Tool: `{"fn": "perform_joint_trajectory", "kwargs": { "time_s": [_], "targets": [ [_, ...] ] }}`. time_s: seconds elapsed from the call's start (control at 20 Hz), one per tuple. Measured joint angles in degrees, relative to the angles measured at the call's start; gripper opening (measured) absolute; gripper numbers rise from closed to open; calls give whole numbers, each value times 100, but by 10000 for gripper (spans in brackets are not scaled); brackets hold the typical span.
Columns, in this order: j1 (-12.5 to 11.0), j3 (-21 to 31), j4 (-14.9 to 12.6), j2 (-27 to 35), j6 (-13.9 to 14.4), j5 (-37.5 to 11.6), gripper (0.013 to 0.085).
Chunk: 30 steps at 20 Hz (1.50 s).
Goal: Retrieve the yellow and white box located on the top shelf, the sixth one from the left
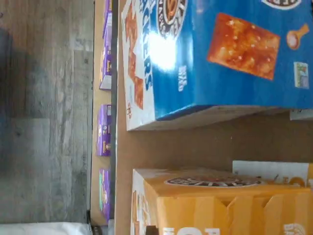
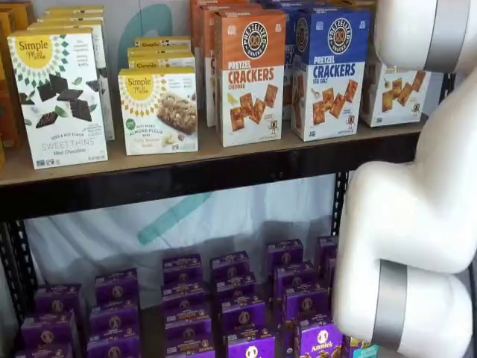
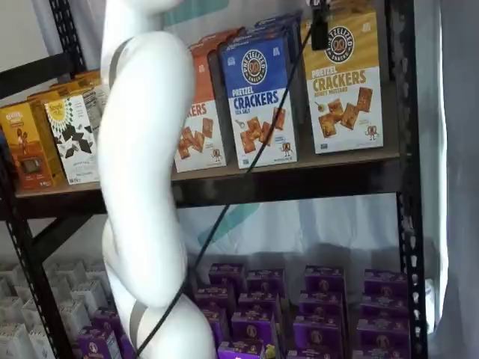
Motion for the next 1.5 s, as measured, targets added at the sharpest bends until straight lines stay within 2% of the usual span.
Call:
{"fn": "perform_joint_trajectory", "kwargs": {
  "time_s": [0.2,0.45,0.95,1.2,1.5],
  "targets": [
    [-45,159,-131,-243,-71,193,610],
    [-191,327,-124,-537,-150,632,610],
    [-344,1326,-134,-1427,-304,764,610],
    [-279,1667,-71,-1737,-196,956,610],
    [-144,2226,-49,-2201,-60,933,610]
  ]
}}
